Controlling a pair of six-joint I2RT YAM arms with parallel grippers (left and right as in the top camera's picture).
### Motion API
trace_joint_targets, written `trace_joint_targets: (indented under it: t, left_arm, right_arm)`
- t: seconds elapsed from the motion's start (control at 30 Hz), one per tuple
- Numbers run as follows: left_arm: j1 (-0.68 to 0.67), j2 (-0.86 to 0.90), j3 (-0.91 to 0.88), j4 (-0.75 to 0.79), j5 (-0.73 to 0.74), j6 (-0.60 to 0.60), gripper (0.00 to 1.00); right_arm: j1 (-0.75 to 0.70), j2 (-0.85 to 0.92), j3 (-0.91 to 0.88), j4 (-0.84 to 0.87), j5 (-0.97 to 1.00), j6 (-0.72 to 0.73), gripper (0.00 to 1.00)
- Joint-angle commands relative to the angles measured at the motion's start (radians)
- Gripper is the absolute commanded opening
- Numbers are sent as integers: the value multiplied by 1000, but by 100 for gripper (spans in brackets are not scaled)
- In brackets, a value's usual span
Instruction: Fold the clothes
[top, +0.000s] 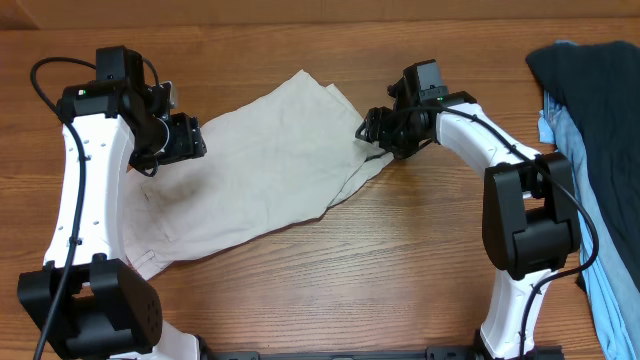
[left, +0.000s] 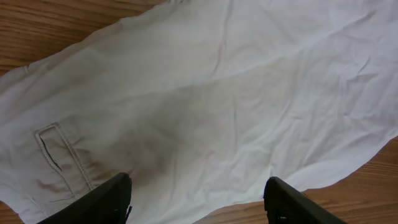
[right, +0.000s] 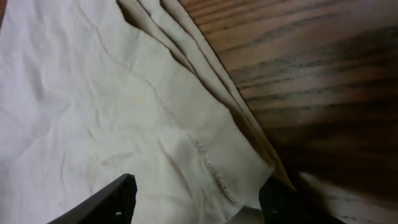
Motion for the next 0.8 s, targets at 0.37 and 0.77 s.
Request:
trace_joint_targets:
  t: [0.37,0.77]
  left_arm:
    - [-2,-5,-2,-4,-10,-4,72]
    - [-2,-5,-2,15,-14,-4,74]
  right_arm:
    - [30,55,4,74,22,39,4]
    - [1,-194,14,-255,182,-5,4]
